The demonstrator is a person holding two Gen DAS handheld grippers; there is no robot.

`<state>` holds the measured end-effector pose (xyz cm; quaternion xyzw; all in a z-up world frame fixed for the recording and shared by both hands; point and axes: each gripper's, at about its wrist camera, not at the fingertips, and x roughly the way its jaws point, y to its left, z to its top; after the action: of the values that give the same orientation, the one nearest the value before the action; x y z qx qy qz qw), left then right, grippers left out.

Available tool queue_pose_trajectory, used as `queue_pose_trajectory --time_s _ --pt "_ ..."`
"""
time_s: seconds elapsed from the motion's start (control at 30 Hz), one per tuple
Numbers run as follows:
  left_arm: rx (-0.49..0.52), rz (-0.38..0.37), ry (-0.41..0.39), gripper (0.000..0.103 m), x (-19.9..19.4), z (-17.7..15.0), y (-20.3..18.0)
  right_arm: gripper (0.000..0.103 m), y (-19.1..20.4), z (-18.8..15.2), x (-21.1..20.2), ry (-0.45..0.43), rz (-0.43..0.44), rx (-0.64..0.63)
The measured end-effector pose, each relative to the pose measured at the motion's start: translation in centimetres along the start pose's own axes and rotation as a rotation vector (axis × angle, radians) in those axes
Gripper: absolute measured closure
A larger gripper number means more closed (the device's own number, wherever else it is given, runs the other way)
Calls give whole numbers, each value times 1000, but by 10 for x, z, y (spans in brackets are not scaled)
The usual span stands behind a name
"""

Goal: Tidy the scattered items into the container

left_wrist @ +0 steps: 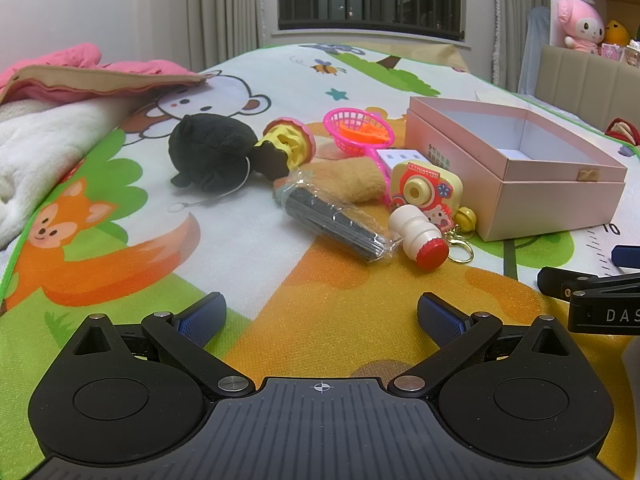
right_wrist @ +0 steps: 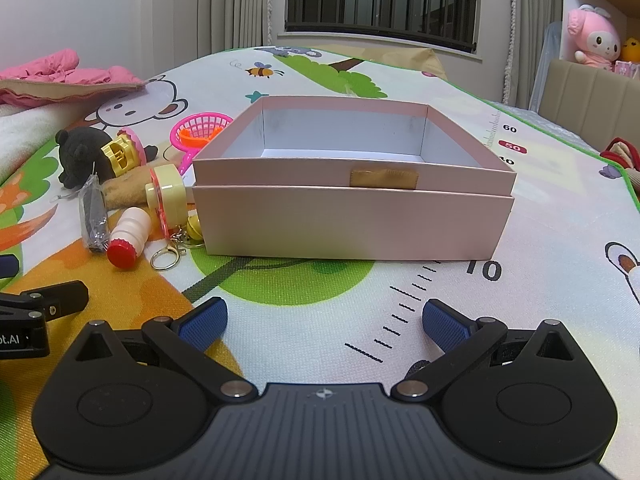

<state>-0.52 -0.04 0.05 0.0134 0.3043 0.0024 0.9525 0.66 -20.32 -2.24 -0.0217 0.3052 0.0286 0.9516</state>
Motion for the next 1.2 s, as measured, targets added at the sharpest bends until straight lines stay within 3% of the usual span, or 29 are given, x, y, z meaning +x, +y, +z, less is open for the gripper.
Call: queue_pose_trajectory --time_s 1.2 --pt "0 -2 0 0 -1 1 0 0 -4 0 -2 11 2 1"
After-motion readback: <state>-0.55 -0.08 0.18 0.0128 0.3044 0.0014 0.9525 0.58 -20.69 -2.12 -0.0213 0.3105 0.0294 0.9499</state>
